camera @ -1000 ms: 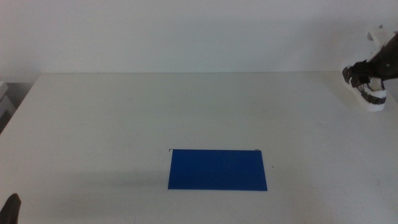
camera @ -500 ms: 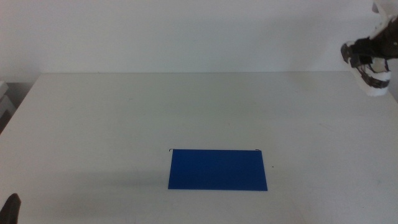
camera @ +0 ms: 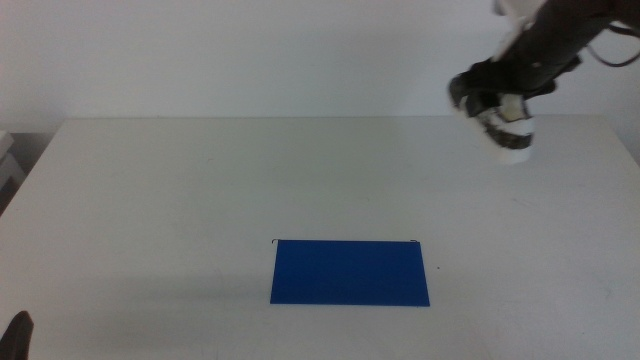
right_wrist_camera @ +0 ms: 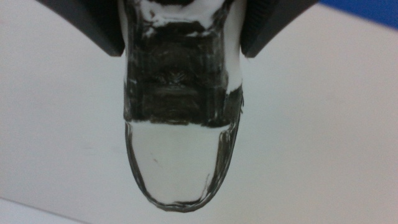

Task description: Use one arm to grab the shoe from the table and place it on the mat.

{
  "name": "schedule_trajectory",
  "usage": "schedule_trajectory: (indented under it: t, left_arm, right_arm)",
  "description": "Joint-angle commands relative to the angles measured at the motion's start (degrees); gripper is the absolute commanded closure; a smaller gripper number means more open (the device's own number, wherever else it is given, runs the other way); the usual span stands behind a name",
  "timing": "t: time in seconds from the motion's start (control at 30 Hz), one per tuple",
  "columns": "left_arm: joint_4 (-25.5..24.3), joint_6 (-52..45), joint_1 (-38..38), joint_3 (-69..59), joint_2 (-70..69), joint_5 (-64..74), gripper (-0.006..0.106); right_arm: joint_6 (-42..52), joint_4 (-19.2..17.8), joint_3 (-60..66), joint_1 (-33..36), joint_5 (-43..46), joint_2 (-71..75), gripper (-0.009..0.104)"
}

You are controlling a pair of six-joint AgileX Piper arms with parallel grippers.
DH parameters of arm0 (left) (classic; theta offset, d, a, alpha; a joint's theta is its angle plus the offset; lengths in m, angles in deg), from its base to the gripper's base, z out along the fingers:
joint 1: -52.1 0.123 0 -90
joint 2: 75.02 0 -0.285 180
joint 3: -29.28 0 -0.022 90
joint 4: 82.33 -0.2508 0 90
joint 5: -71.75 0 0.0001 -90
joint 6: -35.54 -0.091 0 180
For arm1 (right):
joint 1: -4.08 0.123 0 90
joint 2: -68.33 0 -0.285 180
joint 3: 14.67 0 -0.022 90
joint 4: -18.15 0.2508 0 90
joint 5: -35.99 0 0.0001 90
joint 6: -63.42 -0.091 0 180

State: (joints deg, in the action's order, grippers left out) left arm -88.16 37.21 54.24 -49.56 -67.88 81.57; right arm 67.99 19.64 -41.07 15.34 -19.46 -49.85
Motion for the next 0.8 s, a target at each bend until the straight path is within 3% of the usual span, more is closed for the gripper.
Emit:
schedule_trajectory:
  t: [0.0, 0.5, 0.77]
  left_arm:
    - [0.61, 0.16, -0.38, -0.16, -1.51, -4.48, 0.007]
    - [0.61, 0.16, -0.38, -0.16, -1.51, -4.48, 0.007]
    - [0.61, 0.16, -0.38, -0.16, -1.51, -4.48, 0.007]
  right_arm:
    - [-1.22, -1.85, -1.47, 2.96, 1.43, 4.26, 0.096]
    - [-4.20, -3.08, -1.47, 20.86, 1.34, 4.19, 0.096]
    - [-4.20, -3.53, -1.47, 26.87, 2.47, 2.36, 0.096]
